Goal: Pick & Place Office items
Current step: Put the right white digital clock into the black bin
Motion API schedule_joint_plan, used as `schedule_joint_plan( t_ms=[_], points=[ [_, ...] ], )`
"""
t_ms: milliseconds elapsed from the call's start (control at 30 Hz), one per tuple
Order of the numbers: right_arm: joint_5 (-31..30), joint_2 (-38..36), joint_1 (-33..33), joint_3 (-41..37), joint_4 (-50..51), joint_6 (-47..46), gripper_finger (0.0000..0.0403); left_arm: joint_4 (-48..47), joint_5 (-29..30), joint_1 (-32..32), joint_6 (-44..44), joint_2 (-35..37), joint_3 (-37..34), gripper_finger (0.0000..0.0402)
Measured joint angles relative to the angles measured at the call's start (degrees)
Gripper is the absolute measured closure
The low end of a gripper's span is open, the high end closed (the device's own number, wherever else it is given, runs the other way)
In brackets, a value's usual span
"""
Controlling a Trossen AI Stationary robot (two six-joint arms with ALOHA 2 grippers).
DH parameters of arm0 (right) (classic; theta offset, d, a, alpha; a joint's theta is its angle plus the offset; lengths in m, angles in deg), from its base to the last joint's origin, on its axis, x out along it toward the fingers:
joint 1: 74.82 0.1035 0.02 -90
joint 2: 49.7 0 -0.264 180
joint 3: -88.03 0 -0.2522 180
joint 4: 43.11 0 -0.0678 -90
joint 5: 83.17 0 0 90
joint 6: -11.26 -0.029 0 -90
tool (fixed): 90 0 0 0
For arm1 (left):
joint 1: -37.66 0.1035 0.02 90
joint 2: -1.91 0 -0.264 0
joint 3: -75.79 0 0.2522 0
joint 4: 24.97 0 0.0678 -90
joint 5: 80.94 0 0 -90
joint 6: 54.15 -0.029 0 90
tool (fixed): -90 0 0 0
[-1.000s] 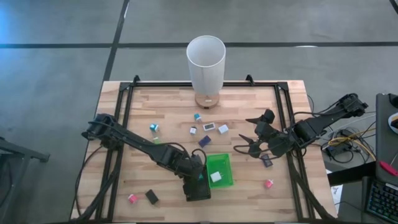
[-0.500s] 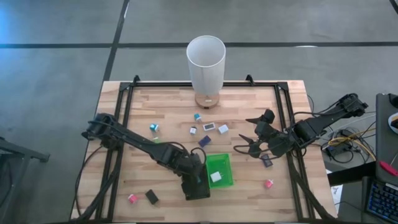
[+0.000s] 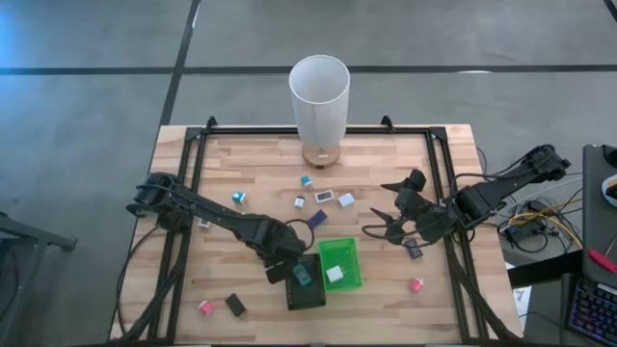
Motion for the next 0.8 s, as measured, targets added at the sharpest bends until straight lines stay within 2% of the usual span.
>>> schedule_joint_plan(
  t_ms=[167, 267, 400, 633, 700, 800],
  points=[
    [0.02, 0.02, -0.01, -0.19, -0.02, -0.05, 0.0078, -0.02, 0.37, 0.0, -0.95, 0.02, 0.0, 0.0293],
    [0.04, 0.02, -0.01, -0.39, 0.04, -1.73, 0.0078, -0.39, 2.58, 0.07, -2.76, 0.02, 0.0, 0.0289],
    [0.02, 0.02, -0.01, -0.44, -0.02, -3.2, 0.0078, -1.64, 8.99, 0.35, -5.36, 0.02, 0.0, 0.0284],
    [0.0, 0.02, -0.01, -0.48, 0.0, -6.5, 0.0078, -1.72, 24.36, 3.46, -11.58, 0.07, 0.0, 0.0279],
    [0.0, 0.02, -0.01, -0.48, 0.0, -7.8, 0.0078, -0.58, 24.51, 5.23, -13.58, 0.07, 0.0, 0.0279],
    [0.0, 0.02, -0.01, -0.48, 0.04, -8.87, 0.0078, 2.05, 20.92, 8.41, -16.92, 0.07, 0.0, 0.0277]
  ],
)
